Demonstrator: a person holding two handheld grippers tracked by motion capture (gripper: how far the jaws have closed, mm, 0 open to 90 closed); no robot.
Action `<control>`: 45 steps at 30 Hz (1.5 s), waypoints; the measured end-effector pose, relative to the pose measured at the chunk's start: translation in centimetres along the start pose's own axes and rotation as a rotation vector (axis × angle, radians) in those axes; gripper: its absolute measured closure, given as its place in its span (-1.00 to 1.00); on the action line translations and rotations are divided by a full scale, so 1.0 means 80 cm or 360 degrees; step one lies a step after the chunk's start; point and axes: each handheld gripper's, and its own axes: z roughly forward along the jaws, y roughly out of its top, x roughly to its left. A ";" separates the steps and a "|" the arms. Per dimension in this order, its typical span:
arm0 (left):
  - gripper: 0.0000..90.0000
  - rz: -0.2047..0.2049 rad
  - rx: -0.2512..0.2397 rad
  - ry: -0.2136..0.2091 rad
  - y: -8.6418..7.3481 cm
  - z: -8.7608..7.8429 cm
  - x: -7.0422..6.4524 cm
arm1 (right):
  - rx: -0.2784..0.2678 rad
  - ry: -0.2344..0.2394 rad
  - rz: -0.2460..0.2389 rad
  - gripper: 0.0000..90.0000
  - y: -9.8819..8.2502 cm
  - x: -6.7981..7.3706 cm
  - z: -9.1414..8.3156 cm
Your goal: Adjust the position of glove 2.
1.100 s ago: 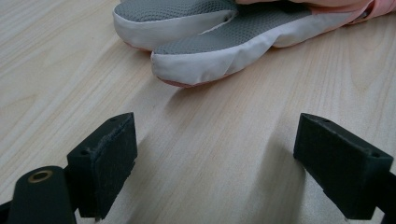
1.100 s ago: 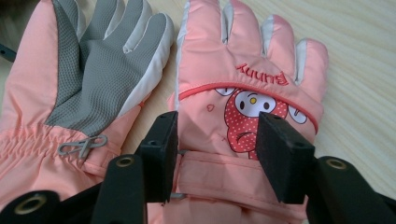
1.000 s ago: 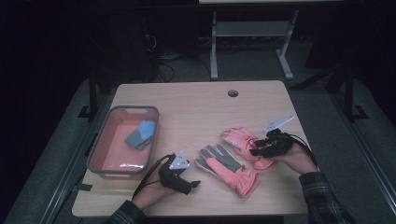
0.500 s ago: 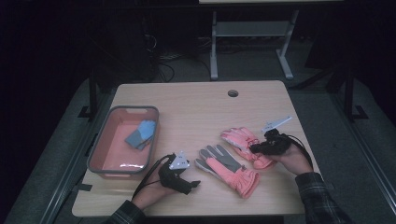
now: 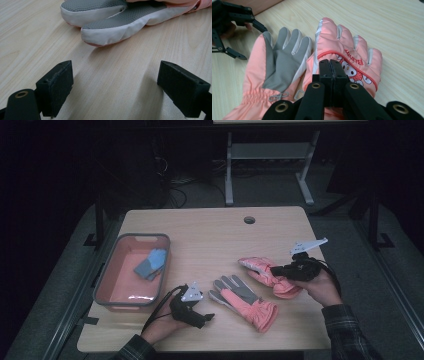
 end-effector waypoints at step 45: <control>-0.72 -0.0009 -0.0001 -0.0004 0.000 0.000 0.000 | -0.0065 0.0256 -0.0209 0.99 0.024 0.109 0.017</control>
